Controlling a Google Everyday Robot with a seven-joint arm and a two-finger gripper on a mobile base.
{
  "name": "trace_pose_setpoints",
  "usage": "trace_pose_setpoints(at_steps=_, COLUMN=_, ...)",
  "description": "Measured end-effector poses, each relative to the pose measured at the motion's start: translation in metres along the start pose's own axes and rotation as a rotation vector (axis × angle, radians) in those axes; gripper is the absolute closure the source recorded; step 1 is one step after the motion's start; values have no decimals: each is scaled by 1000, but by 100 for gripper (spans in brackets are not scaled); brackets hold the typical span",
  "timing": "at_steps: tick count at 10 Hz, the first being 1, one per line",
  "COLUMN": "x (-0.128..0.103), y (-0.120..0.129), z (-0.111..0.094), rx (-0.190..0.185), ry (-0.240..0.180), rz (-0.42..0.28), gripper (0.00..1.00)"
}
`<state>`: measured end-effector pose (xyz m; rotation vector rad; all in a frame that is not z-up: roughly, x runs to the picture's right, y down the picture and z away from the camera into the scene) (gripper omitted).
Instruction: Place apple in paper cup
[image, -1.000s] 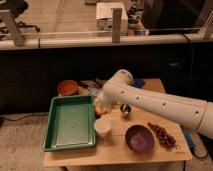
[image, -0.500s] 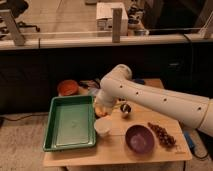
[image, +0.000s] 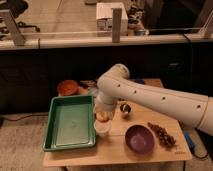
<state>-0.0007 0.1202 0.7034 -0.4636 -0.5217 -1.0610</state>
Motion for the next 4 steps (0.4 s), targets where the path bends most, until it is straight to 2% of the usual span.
trace_pose_setpoints(at_steps=4, x=0, y=3, z=3, rx=-14, ry=-19, rz=-9, gripper=96)
